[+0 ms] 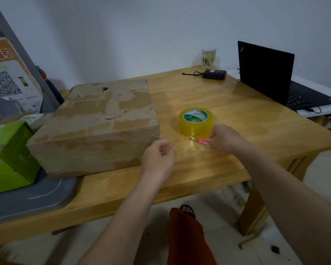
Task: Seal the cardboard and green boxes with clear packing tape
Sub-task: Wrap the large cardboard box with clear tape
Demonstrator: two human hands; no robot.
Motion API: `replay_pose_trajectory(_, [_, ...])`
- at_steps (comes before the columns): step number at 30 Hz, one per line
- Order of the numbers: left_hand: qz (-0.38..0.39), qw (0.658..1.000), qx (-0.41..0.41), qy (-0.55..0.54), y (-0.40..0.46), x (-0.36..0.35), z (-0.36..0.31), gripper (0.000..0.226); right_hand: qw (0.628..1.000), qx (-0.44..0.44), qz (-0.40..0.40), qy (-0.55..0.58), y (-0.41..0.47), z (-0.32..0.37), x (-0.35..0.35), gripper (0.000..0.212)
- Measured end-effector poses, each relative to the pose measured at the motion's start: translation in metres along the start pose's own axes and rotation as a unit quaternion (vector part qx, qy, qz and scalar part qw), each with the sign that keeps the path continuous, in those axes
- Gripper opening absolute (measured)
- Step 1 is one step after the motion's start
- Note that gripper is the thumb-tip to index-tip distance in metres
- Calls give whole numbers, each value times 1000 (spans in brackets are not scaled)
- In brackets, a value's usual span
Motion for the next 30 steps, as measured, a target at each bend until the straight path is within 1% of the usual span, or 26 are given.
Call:
replay_pose_trajectory(4, [-1, 1000, 1, 3, 1, 3, 0, 31, 998, 23, 14, -61, -7, -4, 5, 16])
replay_pose_trajectory(5, [-1, 1000, 1, 3, 1, 3, 0, 31, 997, 30, 19, -65, -10, -5, 7, 14])
replay_pose_trajectory(8, [-6, 1000, 4, -2, -1, 2, 1, 31, 997, 65, 36, 3, -24, -3, 17, 15])
replay_pose_trajectory(10, [-10, 1000, 11, -12, -4, 1, 4, 32, 994, 94, 47, 36, -40, 7, 17, 22])
replay_pose_trajectory(12, [-12, 999, 20, -26, -9, -1, 5, 34, 992, 126, 19, 23, -52, 20, 14, 31])
replay_pose_trajectory(15, [-18, 999, 26, -33, -12, 1, 6, 37, 985, 160, -60, -8, -61, 36, 10, 39])
replay_pose_trajectory(16, [-19, 999, 25, -34, -13, 2, 5, 37, 983, 164, -77, -18, -63, 40, 8, 39])
replay_pose_trajectory(19, [-19, 999, 25, -34, -14, 4, 7, 37, 976, 168, -117, -70, -63, 48, 3, 29])
replay_pose_trajectory(21, [-17, 999, 24, -31, -16, 3, 8, 36, 973, 156, -130, -110, -57, 50, -3, 22])
replay_pose_trajectory(25, [-11, 999, 29, -32, -18, 2, 10, 38, 978, 131, -117, -116, -44, 52, -9, 19])
replay_pose_trajectory(30, [-9, 999, 33, -37, -17, 6, 11, 40, 986, 137, -59, -79, -39, 48, -10, 31])
Point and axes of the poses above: each hand's wrist, its own y-axis towards the middle knuckle, its own x-axis out of the back of the hand, z = x × y, the point moved 9 cm from there along y, towards the middle knuckle, and after that the axes turned 14 degrees about -x, right-handed, at the moved point
